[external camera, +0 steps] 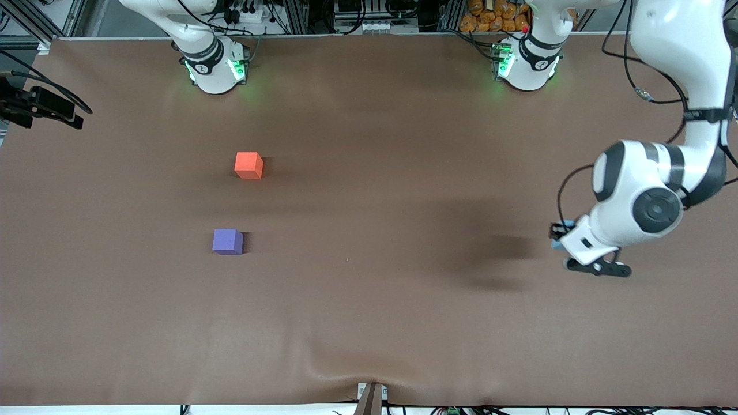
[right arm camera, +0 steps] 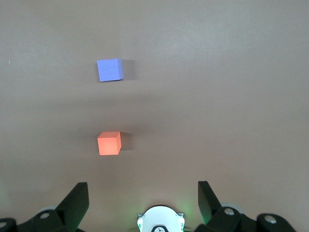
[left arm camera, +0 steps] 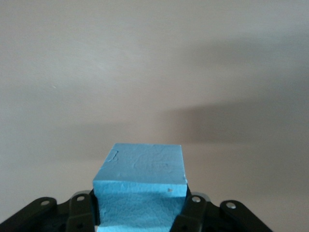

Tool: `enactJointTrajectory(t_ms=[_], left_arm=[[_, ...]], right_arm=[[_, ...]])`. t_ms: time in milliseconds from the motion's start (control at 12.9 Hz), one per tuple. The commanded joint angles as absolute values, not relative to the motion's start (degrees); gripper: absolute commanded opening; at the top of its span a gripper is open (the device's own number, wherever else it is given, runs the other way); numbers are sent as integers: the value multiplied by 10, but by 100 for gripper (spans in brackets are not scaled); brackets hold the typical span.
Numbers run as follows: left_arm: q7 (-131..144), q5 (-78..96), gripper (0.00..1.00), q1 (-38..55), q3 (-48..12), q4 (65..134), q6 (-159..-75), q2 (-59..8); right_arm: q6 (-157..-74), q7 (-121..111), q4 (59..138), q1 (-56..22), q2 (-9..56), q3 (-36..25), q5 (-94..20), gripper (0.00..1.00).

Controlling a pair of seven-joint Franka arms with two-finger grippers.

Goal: Place blue block between orange and purple blocks
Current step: 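Carry the blue block with the left gripper toward the right gripper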

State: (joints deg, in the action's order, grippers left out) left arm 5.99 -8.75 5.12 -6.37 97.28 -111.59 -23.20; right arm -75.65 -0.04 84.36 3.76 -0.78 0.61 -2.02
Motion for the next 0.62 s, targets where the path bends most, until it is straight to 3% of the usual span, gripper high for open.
enactJointTrajectory(t_ms=[0, 232, 541], left_arm=[[141, -87, 1, 103, -88, 949, -1063, -233], [266, -41, 1, 179, -116, 907, -1049, -264], [435, -23, 1, 319, -116, 800, -1061, -358]], right_arm=[[-759, 7, 842, 42, -8, 11, -33, 100], [-759, 1, 840, 39, 8, 12, -32, 100], [-760, 0, 839, 37, 14, 13, -32, 100]])
